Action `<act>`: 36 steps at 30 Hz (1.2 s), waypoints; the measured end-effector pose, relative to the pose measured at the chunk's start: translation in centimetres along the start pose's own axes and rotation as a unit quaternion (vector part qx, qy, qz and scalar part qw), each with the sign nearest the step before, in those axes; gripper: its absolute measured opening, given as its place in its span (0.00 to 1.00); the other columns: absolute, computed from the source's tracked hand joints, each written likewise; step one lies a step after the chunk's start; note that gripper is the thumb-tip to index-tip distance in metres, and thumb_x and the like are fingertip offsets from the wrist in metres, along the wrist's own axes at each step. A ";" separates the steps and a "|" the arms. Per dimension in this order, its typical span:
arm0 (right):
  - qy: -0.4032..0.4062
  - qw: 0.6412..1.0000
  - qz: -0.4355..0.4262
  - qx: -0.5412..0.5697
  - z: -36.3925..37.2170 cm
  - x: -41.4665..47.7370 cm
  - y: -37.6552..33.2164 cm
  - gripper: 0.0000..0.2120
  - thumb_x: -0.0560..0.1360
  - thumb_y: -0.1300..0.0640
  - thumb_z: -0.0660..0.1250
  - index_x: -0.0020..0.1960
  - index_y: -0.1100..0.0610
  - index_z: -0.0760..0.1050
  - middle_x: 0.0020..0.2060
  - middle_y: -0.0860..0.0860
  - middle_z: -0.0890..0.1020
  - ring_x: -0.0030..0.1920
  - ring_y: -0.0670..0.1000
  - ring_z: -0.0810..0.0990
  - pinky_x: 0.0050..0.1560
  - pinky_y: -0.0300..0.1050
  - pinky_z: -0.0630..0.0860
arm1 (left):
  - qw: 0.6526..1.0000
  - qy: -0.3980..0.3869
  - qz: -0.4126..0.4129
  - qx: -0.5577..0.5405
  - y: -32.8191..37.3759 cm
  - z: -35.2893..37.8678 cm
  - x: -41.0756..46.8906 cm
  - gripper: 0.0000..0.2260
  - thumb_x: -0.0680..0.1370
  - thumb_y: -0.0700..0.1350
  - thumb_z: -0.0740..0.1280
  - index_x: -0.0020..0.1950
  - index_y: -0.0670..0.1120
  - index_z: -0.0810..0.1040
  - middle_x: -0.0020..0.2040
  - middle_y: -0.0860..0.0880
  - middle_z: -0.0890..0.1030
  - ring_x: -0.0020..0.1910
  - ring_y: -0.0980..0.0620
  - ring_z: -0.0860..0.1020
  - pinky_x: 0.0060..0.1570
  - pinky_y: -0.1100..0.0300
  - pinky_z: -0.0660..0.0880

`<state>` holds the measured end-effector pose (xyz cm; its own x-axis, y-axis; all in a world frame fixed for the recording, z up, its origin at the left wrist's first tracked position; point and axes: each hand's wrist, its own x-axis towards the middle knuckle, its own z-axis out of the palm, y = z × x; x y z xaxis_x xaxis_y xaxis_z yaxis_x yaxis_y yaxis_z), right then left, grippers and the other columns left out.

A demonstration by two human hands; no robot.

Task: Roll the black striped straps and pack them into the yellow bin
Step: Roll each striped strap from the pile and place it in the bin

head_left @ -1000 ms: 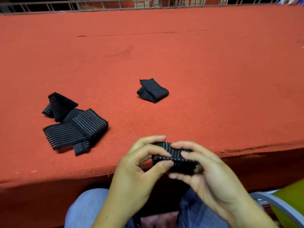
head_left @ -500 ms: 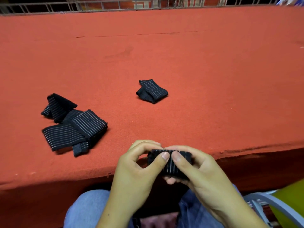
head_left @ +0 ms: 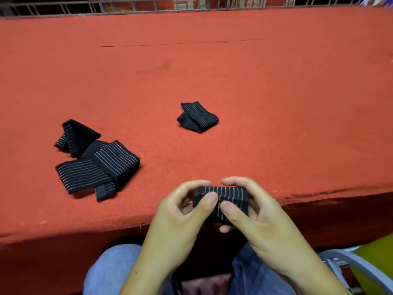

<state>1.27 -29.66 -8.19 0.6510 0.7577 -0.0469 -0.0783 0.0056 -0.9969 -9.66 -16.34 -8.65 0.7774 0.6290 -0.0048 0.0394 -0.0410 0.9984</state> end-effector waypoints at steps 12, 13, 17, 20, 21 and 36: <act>0.001 1.000 -0.018 0.004 -0.9 -0.3 0.0 0.15 0.72 0.52 0.74 0.58 0.44 0.83 0.54 0.51 0.87 0.56 0.47 0.86 0.56 0.38 0.79 | 1.000 -0.013 0.014 -0.015 -0.2 -0.2 -0.1 0.10 0.74 0.47 0.76 0.54 0.56 0.84 0.48 0.50 0.87 0.43 0.52 0.84 0.47 0.60 0.79; 0.003 1.000 -0.012 0.015 -1.0 -0.3 0.1 0.16 0.71 0.53 0.74 0.59 0.46 0.83 0.54 0.52 0.88 0.56 0.49 0.86 0.55 0.38 0.80 | 1.000 -0.008 0.022 -0.006 -0.2 -0.2 -0.1 0.11 0.73 0.47 0.77 0.54 0.57 0.84 0.48 0.51 0.87 0.42 0.53 0.84 0.47 0.61 0.79; 0.003 1.000 -0.021 0.022 -1.2 -0.3 -0.2 0.14 0.71 0.57 0.74 0.56 0.50 0.85 0.52 0.53 0.88 0.55 0.51 0.87 0.53 0.38 0.81 | 0.999 -0.018 0.031 -0.004 -0.2 -0.2 -0.2 0.13 0.74 0.45 0.77 0.56 0.58 0.84 0.51 0.54 0.87 0.45 0.57 0.85 0.48 0.66 0.78; 0.005 0.999 -0.028 0.014 -1.4 -0.4 0.0 0.13 0.72 0.58 0.73 0.57 0.51 0.84 0.54 0.53 0.87 0.56 0.51 0.87 0.55 0.39 0.80 | 0.999 -0.034 0.024 0.007 -0.3 0.0 0.1 0.14 0.76 0.50 0.74 0.62 0.55 0.82 0.55 0.55 0.86 0.55 0.59 0.84 0.54 0.68 0.76; 0.007 0.999 -0.031 0.007 -1.3 -0.4 0.1 0.14 0.73 0.57 0.72 0.58 0.52 0.82 0.54 0.53 0.87 0.56 0.50 0.86 0.55 0.39 0.80 | 0.999 -0.029 0.034 0.030 -0.4 0.3 0.2 0.15 0.78 0.53 0.72 0.64 0.55 0.81 0.57 0.57 0.85 0.58 0.61 0.83 0.56 0.69 0.75; 0.067 0.998 -0.010 0.006 -0.8 -0.8 0.4 0.21 0.70 0.33 0.68 0.61 0.37 0.75 0.56 0.44 0.85 0.58 0.48 0.85 0.56 0.52 0.83 | 0.990 0.032 0.106 0.081 0.5 5.4 0.9 0.16 0.81 0.59 0.57 0.69 0.65 0.71 0.62 0.57 0.79 0.60 0.58 0.79 0.60 0.60 0.75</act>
<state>1.31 -30.80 -8.60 0.7481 0.6627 -0.0351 -0.0728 0.0294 -0.9969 -5.59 -19.98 -8.47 0.7380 0.6402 0.2134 -0.0165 -0.2989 0.9541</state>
